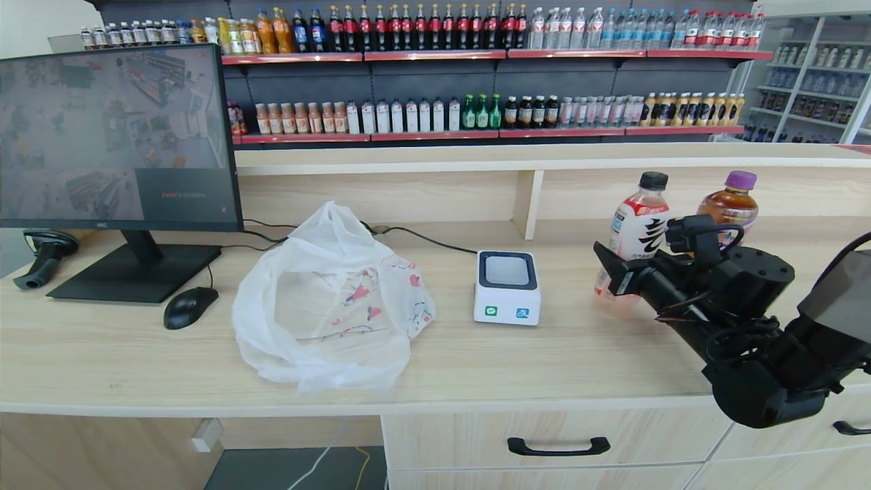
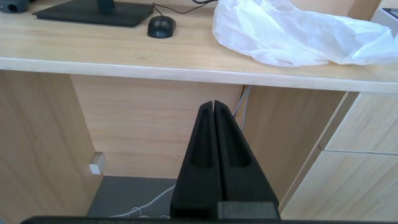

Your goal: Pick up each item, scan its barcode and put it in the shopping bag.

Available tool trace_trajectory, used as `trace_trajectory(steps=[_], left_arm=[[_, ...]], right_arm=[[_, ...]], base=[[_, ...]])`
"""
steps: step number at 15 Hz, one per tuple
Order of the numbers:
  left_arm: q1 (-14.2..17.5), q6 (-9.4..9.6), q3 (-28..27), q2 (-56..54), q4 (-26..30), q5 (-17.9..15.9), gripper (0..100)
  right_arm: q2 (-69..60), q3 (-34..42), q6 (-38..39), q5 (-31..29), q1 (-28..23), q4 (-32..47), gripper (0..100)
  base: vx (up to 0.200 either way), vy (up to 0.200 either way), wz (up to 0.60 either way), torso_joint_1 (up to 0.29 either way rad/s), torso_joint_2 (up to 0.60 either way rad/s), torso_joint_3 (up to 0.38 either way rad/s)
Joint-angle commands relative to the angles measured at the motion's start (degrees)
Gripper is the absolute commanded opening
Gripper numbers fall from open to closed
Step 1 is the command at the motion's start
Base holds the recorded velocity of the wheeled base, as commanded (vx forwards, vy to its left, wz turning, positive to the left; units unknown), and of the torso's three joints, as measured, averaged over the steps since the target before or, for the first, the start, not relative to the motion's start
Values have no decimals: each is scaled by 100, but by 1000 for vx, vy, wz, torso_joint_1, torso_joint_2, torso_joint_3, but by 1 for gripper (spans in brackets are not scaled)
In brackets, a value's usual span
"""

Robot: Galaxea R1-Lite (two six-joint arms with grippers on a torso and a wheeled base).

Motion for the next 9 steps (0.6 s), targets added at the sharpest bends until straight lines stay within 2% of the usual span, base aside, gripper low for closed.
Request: trace_trajectory(steps=[1, 9], left_arm=[[0, -1, 0, -2, -1, 0, 0], [0, -1, 0, -2, -1, 0, 0]], right_arm=[[-203, 23, -4, 3, 5, -20, 0], [-1012, 656, -4, 3, 57, -20, 0]], base=[[0, 0, 0, 0, 0, 0], [0, 0, 0, 0, 0, 0]])
